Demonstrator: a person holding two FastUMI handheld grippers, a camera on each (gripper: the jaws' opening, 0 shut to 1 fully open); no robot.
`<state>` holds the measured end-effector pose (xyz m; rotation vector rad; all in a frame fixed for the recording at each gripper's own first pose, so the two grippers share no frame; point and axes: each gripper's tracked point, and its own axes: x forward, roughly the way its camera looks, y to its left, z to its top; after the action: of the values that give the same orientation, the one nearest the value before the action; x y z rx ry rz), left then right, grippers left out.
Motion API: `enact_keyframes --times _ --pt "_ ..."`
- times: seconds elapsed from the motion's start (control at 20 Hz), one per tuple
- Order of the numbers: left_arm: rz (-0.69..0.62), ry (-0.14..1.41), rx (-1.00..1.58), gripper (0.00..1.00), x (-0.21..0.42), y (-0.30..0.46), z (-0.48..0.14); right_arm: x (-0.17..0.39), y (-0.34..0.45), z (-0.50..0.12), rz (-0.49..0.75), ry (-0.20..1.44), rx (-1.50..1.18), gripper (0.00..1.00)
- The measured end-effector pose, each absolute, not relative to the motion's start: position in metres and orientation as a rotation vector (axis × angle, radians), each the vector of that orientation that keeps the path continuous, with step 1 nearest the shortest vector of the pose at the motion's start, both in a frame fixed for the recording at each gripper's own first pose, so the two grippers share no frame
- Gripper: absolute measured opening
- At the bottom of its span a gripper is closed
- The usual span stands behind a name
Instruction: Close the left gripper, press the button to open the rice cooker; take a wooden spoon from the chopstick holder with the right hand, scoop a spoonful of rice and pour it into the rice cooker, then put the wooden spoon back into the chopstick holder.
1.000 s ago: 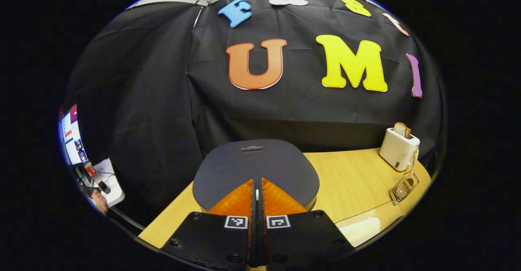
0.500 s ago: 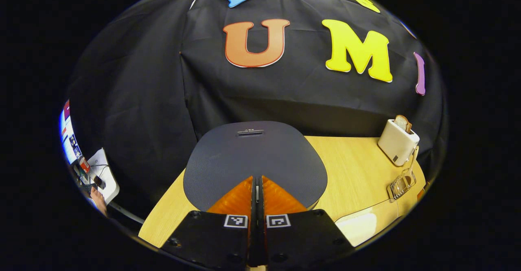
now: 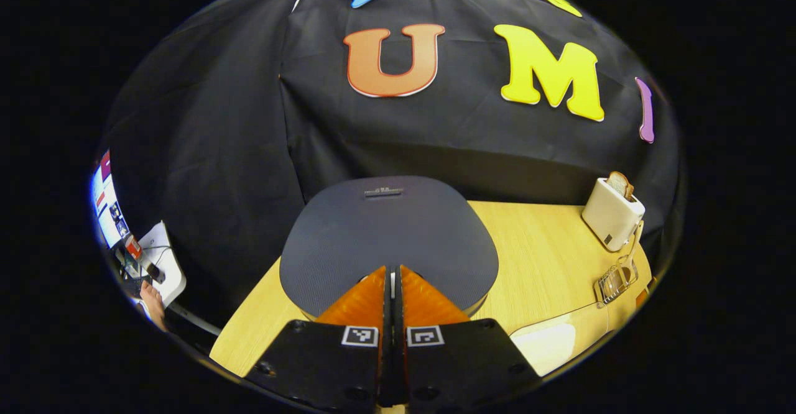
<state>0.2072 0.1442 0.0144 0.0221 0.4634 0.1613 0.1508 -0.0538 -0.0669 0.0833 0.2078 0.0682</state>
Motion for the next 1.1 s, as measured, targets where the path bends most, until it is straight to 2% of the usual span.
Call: enact_keyframes --times 0.05,0.1,0.15,0.25,0.35,0.4,0.45,0.55,0.65,0.9,0.95,1.0,1.1 --pt "0.163 0.447 0.018 0.03 0.209 0.147 0.016 0.152 -0.054 -0.064 0.066 0.204 0.078 0.96" --pt "0.166 0.423 0.007 0.03 0.209 0.145 0.022 0.154 -0.054 -0.061 0.062 0.200 0.072 0.92" --pt "0.161 0.391 0.004 0.03 0.211 0.146 0.027 0.155 -0.056 -0.061 0.057 0.200 0.061 0.96" --pt "0.163 0.319 0.000 0.03 0.206 0.146 0.046 0.161 -0.059 -0.056 0.045 0.198 0.030 0.95" --pt "0.183 0.190 0.010 0.03 0.207 0.150 0.077 0.169 -0.064 -0.051 0.024 0.190 0.000 0.96" --pt "0.175 0.134 0.002 0.05 0.205 0.147 0.093 0.172 -0.065 -0.049 0.018 0.185 -0.007 1.00" --pt "0.171 0.093 0.000 0.23 0.202 0.142 0.107 0.179 -0.062 -0.046 0.026 0.183 -0.001 0.96" --pt "0.207 0.046 0.001 0.58 0.192 0.146 0.117 0.190 -0.058 -0.040 0.043 0.196 0.041 0.96" --pt "0.216 0.043 -0.011 1.00 0.185 0.149 0.119 0.208 -0.061 -0.029 0.058 0.194 0.082 0.95" --pt "0.226 0.029 -0.042 1.00 0.155 0.156 0.111 0.270 -0.080 -0.024 0.028 0.262 0.163 0.95" --pt "0.224 0.020 -0.050 0.95 0.150 0.156 0.110 0.281 -0.084 -0.027 0.023 0.281 0.178 0.95" --pt "0.222 0.021 -0.052 1.00 0.145 0.157 0.105 0.292 -0.088 -0.030 0.013 0.302 0.192 0.96" --pt "0.229 0.030 -0.045 1.00 0.136 0.160 0.095 0.309 -0.096 -0.039 -0.010 0.342 0.204 0.95"
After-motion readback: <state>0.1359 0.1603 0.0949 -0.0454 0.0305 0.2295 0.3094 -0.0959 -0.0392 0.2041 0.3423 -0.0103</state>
